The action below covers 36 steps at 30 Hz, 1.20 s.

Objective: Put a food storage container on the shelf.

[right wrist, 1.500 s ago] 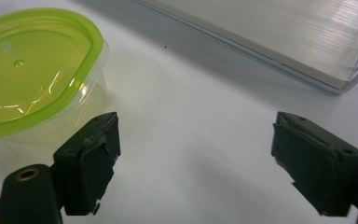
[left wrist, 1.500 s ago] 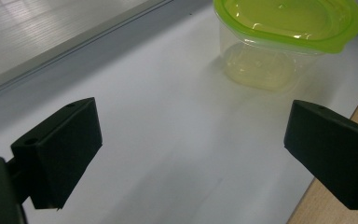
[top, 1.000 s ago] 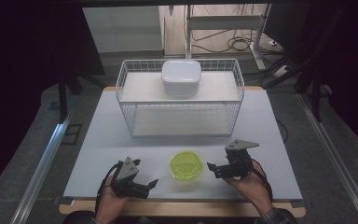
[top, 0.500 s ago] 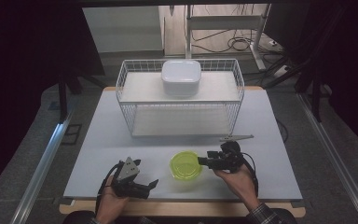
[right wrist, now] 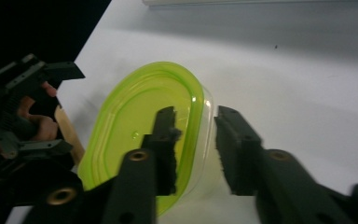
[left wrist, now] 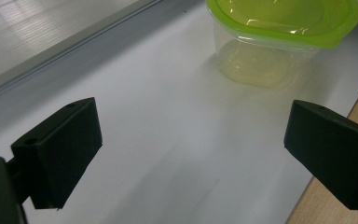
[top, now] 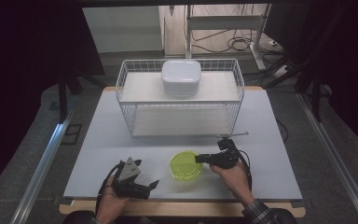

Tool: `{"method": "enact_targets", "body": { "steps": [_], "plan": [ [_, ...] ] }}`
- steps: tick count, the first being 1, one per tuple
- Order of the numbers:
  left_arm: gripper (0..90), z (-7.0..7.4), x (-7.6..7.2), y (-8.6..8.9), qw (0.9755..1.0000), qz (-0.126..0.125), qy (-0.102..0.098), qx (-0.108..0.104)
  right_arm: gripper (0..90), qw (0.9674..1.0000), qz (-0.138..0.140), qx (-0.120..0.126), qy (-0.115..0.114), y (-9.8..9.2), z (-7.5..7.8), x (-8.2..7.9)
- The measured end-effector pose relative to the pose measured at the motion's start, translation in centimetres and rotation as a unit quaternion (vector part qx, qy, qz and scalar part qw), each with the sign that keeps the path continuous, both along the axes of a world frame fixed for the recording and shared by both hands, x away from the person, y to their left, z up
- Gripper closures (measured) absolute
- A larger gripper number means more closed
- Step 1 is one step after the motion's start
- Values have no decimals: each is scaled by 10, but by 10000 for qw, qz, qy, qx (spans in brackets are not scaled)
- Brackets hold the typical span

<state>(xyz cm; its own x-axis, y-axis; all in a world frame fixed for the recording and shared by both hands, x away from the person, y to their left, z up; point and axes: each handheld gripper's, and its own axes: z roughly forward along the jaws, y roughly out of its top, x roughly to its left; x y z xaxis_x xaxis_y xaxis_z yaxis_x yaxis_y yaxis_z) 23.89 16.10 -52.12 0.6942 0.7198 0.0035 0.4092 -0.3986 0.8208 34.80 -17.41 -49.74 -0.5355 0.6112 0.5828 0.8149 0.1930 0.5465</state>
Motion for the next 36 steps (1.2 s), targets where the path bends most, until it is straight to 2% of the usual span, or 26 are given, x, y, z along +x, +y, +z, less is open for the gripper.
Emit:
{"method": "enact_targets", "body": {
  "steps": [2,8,12,16,28,36],
  "plan": [
    [37,0,0,0,10000,-2,-3,1,793,9999,0,62,98,0,-1,1],
    [37,0,0,0,10000,0,-9,1,812,9988,112,343,337,-1,1,1],
    [37,0,0,0,10000,-4,-19,6,815,9995,94,249,191,0,5,0],
    [37,0,0,0,10000,6,-27,1,815,9994,75,303,151,-1,9,0],
    [37,1,0,2,10000,21,-39,-8,816,9977,-8,671,87,-7,22,3],
    [37,1,0,3,10000,56,-40,-33,816,9965,-63,827,-60,-10,42,7]
  ]
}}
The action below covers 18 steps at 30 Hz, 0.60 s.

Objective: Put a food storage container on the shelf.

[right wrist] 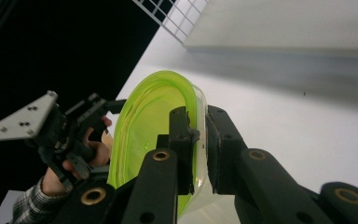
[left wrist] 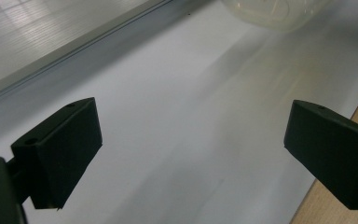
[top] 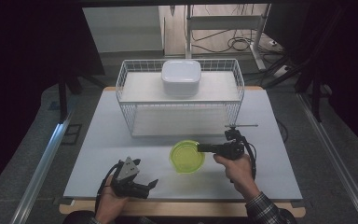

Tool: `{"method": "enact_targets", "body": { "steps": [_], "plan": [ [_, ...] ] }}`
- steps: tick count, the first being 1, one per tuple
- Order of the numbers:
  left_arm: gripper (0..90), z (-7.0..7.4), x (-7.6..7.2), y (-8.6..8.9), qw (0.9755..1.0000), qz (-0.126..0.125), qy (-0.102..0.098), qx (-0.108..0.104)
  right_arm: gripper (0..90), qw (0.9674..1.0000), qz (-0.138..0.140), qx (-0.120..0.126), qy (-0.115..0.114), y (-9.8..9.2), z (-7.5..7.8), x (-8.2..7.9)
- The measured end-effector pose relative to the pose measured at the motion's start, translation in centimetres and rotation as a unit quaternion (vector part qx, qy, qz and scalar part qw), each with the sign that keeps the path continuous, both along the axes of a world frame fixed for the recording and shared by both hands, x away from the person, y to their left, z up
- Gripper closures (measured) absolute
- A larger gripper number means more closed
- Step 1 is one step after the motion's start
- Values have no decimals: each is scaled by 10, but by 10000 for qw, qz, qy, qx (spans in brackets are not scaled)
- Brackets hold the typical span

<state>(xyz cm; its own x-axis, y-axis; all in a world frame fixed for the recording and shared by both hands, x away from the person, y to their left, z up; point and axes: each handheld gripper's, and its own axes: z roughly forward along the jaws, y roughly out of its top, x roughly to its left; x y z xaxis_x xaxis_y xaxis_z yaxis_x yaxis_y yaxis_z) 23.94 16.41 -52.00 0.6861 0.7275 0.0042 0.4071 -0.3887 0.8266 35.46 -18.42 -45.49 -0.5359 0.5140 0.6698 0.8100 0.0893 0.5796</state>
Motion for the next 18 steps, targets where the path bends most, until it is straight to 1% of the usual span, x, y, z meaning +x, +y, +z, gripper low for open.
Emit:
{"method": "enact_targets", "body": {
  "steps": [6,18],
  "plan": [
    [36,0,0,1,10000,12,14,0,816,9999,-23,90,-109,-1,18,5],
    [36,0,1,1,10000,10,20,-5,816,9989,-102,209,-406,-3,62,18]
  ]
}}
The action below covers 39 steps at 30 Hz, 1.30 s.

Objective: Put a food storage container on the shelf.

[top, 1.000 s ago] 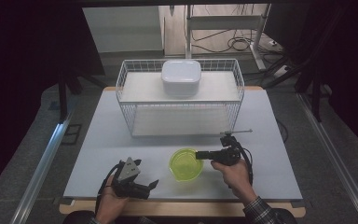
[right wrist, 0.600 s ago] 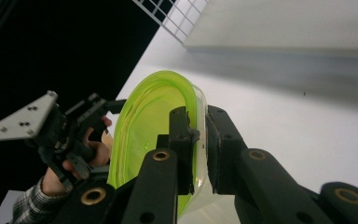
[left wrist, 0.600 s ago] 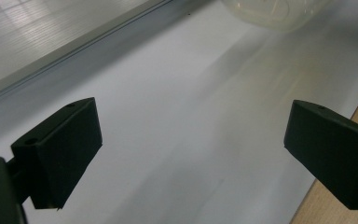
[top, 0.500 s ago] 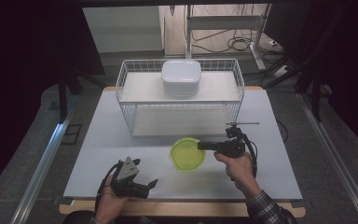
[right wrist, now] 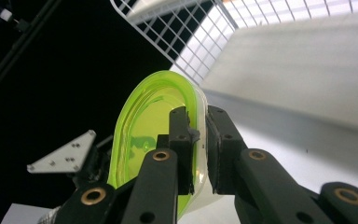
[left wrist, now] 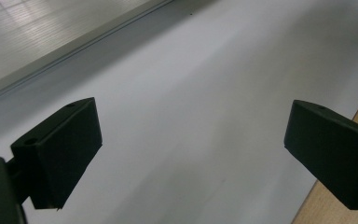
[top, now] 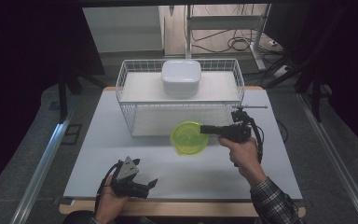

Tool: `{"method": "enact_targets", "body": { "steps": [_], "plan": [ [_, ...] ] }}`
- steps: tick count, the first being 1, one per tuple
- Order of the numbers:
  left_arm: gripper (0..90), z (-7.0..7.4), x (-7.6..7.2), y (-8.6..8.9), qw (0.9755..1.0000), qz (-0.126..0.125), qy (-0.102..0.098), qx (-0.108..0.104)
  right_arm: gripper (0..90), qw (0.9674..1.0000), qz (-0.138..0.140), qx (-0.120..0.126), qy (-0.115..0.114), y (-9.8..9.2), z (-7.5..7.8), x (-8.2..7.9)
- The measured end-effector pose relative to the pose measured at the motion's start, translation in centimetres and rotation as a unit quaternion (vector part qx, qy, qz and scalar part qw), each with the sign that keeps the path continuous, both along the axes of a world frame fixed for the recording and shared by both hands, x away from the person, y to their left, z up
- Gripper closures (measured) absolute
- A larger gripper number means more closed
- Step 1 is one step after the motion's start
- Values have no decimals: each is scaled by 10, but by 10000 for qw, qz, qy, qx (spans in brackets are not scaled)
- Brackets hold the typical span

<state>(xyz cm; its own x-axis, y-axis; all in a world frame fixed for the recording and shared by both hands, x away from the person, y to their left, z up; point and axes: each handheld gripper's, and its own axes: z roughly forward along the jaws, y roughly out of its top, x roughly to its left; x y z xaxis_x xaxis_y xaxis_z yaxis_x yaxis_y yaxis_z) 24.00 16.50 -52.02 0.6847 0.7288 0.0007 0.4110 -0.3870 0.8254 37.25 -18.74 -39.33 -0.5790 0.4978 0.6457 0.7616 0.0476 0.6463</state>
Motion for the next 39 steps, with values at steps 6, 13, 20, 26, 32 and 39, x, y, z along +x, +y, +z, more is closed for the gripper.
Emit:
{"method": "enact_targets", "body": {
  "steps": [6,13,20,26,32,39],
  "plan": [
    [36,0,0,0,10000,-5,-3,16,816,9998,-38,38,-165,1,22,7],
    [36,0,0,0,10000,0,-1,-4,815,9996,-97,99,-243,3,43,15],
    [36,0,0,1,10000,-8,-2,0,815,9993,-128,172,-310,7,61,21],
    [36,0,1,1,10000,-19,-3,10,815,9989,-140,219,-399,12,78,27],
    [36,0,0,1,10000,-19,5,-22,815,9984,-209,252,-467,19,95,36],
    [36,0,0,1,10000,-26,9,-20,815,9976,-376,264,-513,24,112,50]
  ]
}}
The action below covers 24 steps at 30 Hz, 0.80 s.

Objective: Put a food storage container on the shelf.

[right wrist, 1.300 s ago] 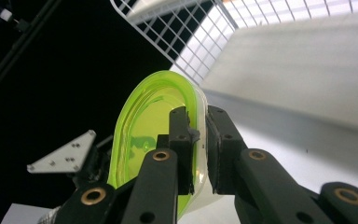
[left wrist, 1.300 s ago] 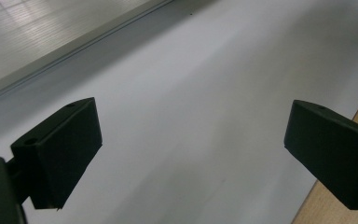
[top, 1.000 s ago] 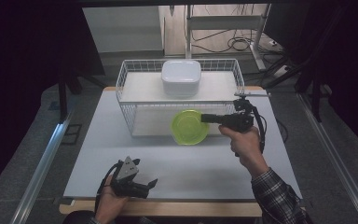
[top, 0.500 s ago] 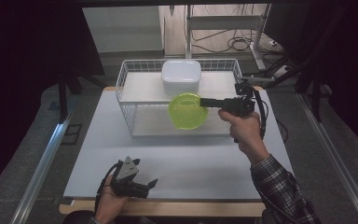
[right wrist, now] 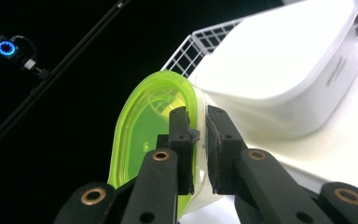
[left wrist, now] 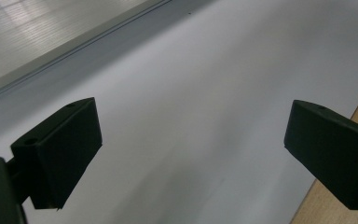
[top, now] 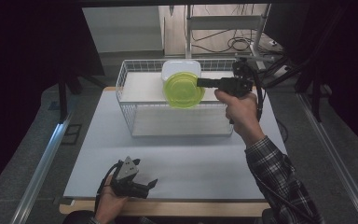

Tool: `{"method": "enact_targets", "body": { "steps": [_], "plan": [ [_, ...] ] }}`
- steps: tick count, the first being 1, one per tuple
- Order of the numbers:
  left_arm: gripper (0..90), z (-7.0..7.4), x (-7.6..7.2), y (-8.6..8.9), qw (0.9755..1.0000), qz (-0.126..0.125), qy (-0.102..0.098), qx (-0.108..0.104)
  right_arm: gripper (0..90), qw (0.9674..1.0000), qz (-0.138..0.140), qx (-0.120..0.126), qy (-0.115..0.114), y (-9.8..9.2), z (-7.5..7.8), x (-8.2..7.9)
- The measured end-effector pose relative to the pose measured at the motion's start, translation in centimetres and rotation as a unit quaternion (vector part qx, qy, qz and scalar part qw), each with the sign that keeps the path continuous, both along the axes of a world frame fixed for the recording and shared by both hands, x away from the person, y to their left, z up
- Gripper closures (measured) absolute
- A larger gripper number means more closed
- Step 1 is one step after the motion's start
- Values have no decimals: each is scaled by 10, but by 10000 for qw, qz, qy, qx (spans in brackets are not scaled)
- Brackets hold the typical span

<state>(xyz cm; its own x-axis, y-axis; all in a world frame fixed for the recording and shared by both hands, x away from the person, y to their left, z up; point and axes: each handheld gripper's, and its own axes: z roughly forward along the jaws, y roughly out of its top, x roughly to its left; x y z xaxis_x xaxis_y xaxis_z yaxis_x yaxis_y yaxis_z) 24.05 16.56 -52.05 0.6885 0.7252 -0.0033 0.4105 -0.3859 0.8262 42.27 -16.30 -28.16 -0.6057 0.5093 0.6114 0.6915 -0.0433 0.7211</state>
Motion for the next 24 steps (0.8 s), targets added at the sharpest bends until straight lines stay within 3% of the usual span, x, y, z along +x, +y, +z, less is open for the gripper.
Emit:
{"method": "enact_targets", "body": {
  "steps": [14,24],
  "plan": [
    [36,0,0,0,10000,-13,23,-18,815,9989,-449,121,-73,12,27,29],
    [36,0,0,1,10000,-23,27,-41,814,9962,-859,127,-83,20,33,48]
  ]
}}
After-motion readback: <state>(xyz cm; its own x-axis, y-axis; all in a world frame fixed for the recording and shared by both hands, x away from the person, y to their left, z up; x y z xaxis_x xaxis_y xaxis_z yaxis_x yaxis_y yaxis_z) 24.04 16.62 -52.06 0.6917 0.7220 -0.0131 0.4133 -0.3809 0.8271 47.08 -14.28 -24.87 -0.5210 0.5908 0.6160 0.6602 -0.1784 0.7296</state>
